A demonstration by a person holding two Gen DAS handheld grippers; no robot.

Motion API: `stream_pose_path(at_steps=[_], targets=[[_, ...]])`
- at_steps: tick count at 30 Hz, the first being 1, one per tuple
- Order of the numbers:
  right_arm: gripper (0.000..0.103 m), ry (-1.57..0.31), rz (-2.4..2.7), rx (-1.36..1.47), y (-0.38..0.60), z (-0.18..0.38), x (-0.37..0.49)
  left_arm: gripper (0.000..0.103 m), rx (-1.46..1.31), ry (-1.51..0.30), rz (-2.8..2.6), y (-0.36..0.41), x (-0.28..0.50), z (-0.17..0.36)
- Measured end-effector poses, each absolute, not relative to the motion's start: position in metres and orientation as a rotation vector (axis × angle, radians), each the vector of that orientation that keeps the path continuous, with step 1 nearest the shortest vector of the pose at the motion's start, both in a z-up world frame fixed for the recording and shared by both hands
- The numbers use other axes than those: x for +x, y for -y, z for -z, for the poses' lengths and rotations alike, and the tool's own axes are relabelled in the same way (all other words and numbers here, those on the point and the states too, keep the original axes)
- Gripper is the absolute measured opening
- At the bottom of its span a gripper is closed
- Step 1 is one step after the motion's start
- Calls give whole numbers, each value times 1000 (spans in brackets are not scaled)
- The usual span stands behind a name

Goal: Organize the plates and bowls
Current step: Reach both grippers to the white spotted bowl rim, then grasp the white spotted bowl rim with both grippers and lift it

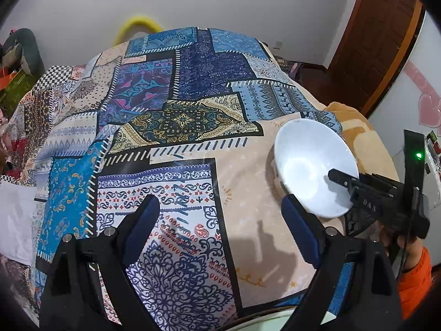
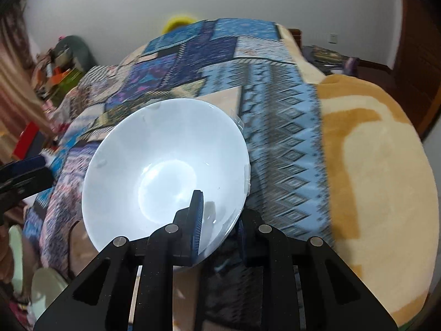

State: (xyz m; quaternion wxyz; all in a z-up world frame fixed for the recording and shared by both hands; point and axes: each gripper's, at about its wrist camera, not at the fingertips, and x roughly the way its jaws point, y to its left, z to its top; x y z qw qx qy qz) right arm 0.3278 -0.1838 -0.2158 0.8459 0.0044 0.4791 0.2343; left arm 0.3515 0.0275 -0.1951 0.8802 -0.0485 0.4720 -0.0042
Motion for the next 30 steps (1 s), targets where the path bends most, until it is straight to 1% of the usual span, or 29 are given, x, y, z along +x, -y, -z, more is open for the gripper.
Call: stream_pose_path(at_steps=[6, 9, 11, 12, 14, 15, 17, 18, 21, 22, 24, 25, 26, 30], targets=[[20, -1027, -560, -7, 171, 216, 312, 90, -116, -1027, 19, -20, 356, 210], [20, -1039, -580, -1, 168, 217, 305, 86, -113, -1057, 32, -14, 355, 220], [20, -1050, -583, 1, 168, 218, 303, 78, -105, -1078, 42, -10, 354, 226], [21, -1058, -580, 8, 167, 218, 304, 76, -100, -1091, 47, -8, 354, 229], [24, -1073, -580, 49, 169, 220, 310, 66, -93, -1118, 63, -3, 354, 237], [24, -1072, -574, 61, 170, 221, 310, 63, -90, -1131, 71, 0, 354, 240], [24, -1068, -563, 67, 171, 221, 311, 54, -85, -1153, 86, 4, 355, 246], [24, -1066, -556, 68, 170, 222, 310, 52, -87, -1161, 95, 6, 355, 249], [24, -1061, -547, 66, 168, 223, 308, 41, -104, -1181, 112, 9, 356, 255], [21, -1063, -550, 65, 166, 224, 308, 37, -107, -1183, 113, 10, 357, 257], [21, -1062, -544, 58, 165, 224, 305, 31, -106, -1170, 121, 11, 357, 257], [21, -1058, -538, 51, 164, 223, 304, 24, -110, -1172, 131, 12, 358, 258], [21, -1057, -533, 47, 163, 222, 303, 20, -115, -1174, 142, 13, 358, 257], [21, -1056, -535, 59, 164, 216, 297, 19, -101, -1168, 128, 15, 357, 255]])
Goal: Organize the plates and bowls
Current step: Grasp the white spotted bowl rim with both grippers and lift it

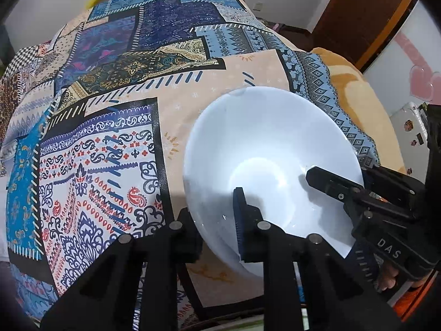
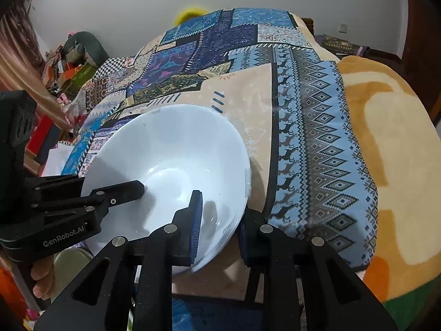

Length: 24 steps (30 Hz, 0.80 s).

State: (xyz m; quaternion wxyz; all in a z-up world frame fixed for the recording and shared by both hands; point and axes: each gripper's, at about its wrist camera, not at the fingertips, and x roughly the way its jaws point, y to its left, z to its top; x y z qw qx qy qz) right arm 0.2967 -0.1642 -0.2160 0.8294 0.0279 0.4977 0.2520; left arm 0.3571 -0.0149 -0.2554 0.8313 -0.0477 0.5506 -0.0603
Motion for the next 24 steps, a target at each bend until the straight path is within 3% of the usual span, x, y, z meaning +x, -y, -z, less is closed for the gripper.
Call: stream_pose_path(at_steps=[24], targets=[[21, -911, -589, 40, 135, 134, 220, 19, -131, -1025, 93, -8, 263, 167]])
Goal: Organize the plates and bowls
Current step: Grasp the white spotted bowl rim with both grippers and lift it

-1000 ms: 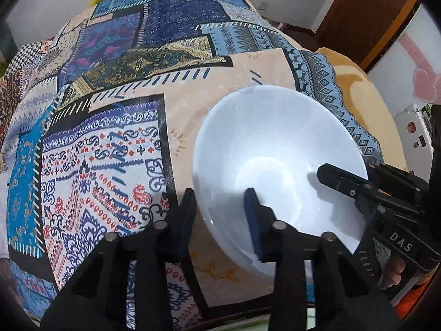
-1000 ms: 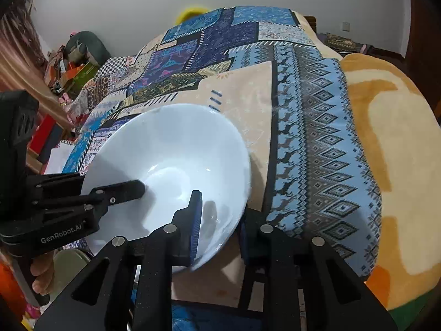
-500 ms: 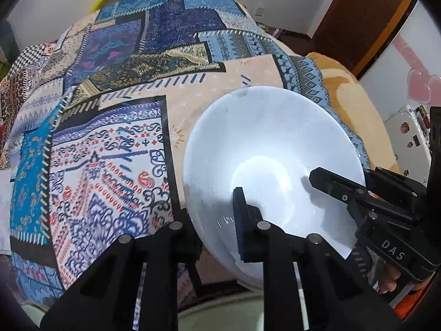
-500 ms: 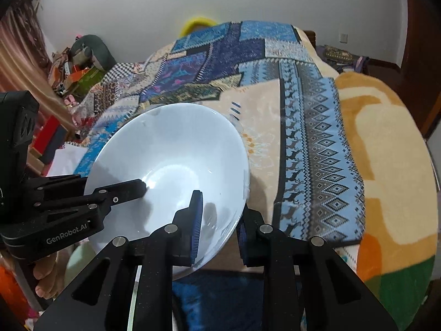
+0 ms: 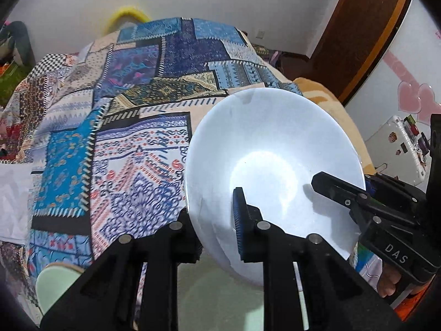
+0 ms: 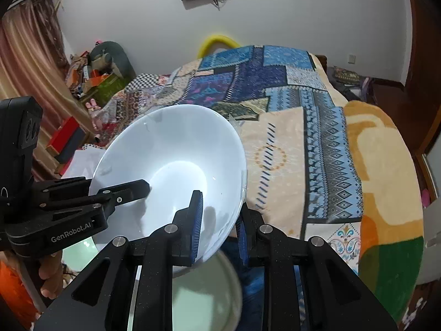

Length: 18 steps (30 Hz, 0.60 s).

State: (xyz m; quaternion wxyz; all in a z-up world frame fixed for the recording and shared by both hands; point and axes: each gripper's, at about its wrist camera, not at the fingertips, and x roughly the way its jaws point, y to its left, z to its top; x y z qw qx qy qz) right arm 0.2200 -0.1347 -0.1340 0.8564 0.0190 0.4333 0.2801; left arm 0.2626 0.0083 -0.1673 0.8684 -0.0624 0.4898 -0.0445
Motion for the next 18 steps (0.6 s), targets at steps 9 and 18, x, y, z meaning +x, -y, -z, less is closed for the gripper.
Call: stream_pose_path(at_steps=[9, 18], targets=[[21, -882, -637, 6, 106, 119, 189, 19, -155, -972, 66, -32, 214, 140], [21, -880, -708, -23, 69, 118, 160, 19, -205, -946, 12, -70, 165, 131]])
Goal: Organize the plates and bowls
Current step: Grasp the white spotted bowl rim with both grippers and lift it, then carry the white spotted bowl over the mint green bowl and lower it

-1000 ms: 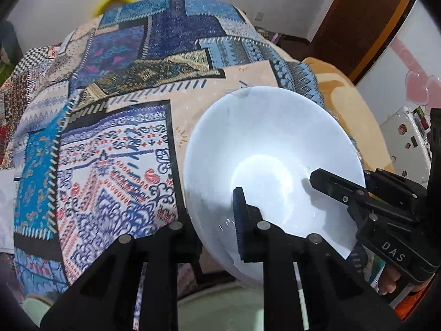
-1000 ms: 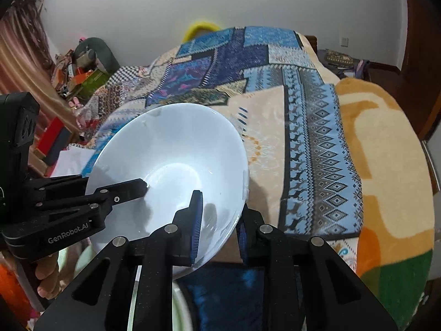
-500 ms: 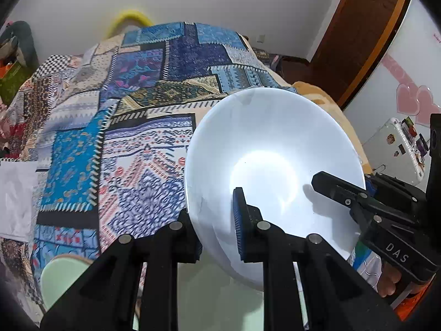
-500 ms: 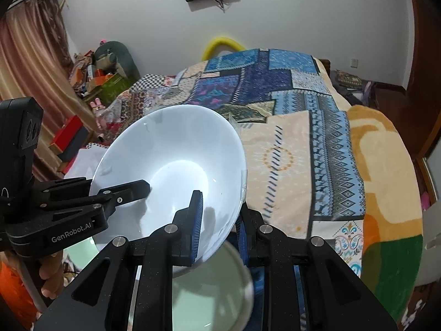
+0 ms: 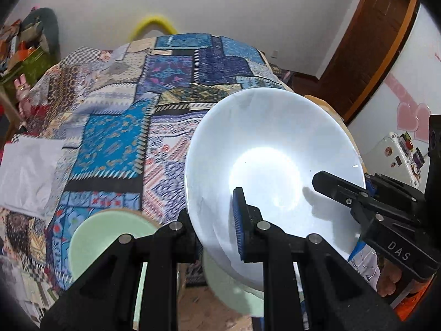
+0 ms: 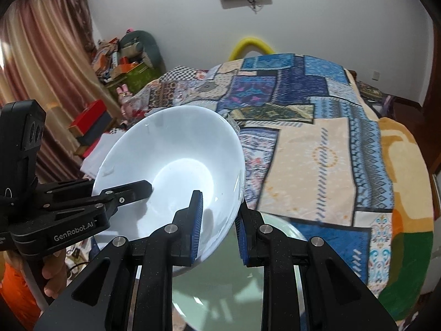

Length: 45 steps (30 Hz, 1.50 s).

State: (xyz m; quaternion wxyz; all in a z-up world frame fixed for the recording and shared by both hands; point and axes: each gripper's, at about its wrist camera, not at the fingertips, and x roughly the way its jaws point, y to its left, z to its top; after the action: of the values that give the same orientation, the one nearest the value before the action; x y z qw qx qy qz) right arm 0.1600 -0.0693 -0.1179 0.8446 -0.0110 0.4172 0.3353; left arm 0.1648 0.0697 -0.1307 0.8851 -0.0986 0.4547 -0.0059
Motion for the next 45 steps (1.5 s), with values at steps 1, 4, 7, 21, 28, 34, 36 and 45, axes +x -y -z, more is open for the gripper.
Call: stream_pose_path(at_steps=[1, 4, 7, 21, 28, 34, 36, 45], targets=[[21, -881, -716, -26, 65, 118, 157, 19, -211, -944, 4, -74, 159, 131], [20, -888, -739, -34, 53, 120, 148, 19, -225, -940, -17, -88, 143, 131], [20, -895, -764, -38, 39, 124, 140, 19, -237, -939, -35, -101, 129, 133], [20, -972, -846, -50, -14, 153, 119, 19, -305, -966, -137, -163, 79, 155], [20, -1022, -844, -50, -22, 171, 119, 19, -327, -1003, -155, -179, 75, 177], [20, -1068, -830, -60, -25, 188, 120, 19, -341, -1038, -153, -184, 78, 196], [20, -1081, -831, -58, -26, 192, 121, 19, -344, -1051, -154, -184, 79, 203], [21, -1099, -841, -58, -36, 202, 122, 18, -337, -1084, -169, -191, 83, 219]])
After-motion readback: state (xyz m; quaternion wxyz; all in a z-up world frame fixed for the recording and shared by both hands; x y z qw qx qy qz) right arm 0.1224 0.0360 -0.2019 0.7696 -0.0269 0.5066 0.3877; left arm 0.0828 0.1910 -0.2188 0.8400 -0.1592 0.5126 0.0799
